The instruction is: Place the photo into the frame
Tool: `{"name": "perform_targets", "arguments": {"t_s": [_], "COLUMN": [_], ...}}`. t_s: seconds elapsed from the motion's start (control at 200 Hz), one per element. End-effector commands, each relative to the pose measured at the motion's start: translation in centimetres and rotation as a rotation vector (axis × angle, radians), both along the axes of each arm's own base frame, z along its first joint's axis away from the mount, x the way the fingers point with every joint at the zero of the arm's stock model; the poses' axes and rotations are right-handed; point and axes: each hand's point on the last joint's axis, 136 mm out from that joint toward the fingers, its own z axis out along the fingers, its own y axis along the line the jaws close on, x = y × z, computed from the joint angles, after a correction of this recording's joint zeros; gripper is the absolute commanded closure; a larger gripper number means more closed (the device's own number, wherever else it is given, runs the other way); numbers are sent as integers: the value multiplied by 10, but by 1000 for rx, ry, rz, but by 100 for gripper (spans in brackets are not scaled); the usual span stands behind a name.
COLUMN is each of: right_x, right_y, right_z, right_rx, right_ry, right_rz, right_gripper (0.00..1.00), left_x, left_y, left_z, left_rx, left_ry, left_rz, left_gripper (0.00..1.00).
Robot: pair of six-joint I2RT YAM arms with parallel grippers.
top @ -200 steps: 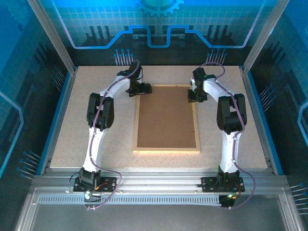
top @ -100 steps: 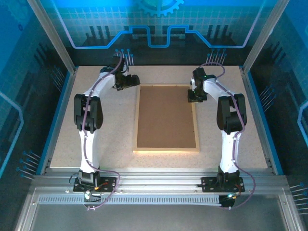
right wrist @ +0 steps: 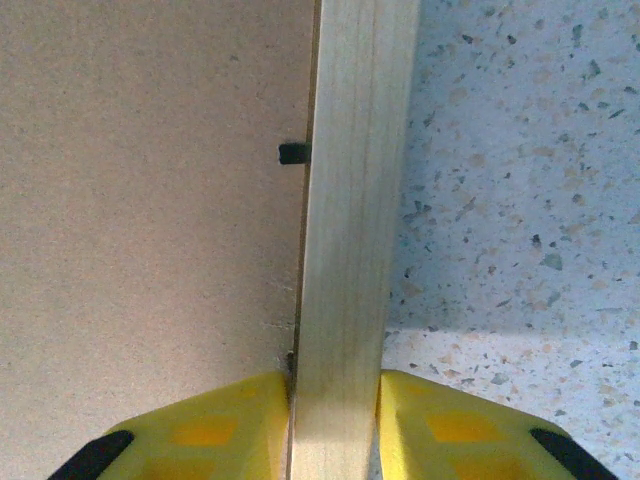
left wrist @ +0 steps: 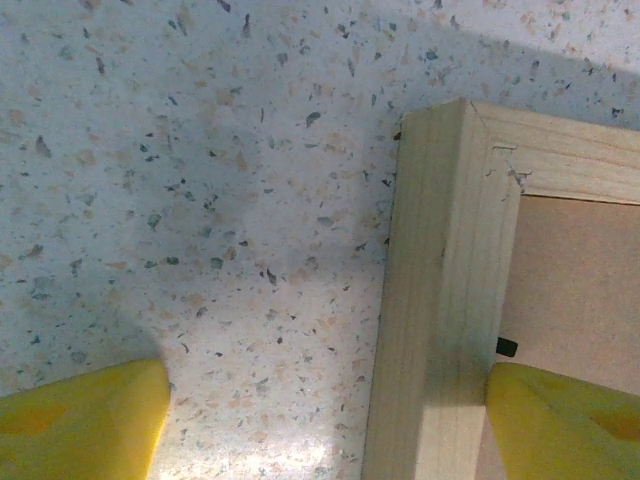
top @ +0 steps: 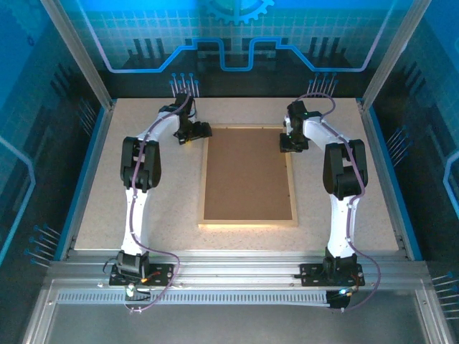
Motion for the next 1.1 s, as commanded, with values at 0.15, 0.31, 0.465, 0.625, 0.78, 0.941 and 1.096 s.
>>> {"name": "perform_targets", "arguments": {"t_s": [0.15,0.31,0.465,0.625,0.78,0.941,1.096], "right_x": [-4,-4,-3,-2,-2,-3,-3], "right_y": [11,12,13,13,14,12,11], "right_z": [-13,-13,-13,-13,-14,-15,-16], "right_rx": [35,38,42,43,42,37,35], "right_ry": [28,28,26,24,26,30,31], "right_rz": [23,24,25,24,25,23,20], "right_gripper": [68,68,68,68,68,68,68], "left_x": [-2,-8,-22,-37,-35,-16,-3], "left_y": [-6,-19,-30,-35,-42,-64,-61], "left_z": [-6,-21,-44,-63,-54,10,86], "left_rx": [23,36,71,113,81,-67,-147], "left_ry": [23,73,166,243,222,73,-111], "left_rz": [-38,-75,-118,-163,-169,-166,-134], "left_gripper": [17,17,17,18,18,16,14]}}
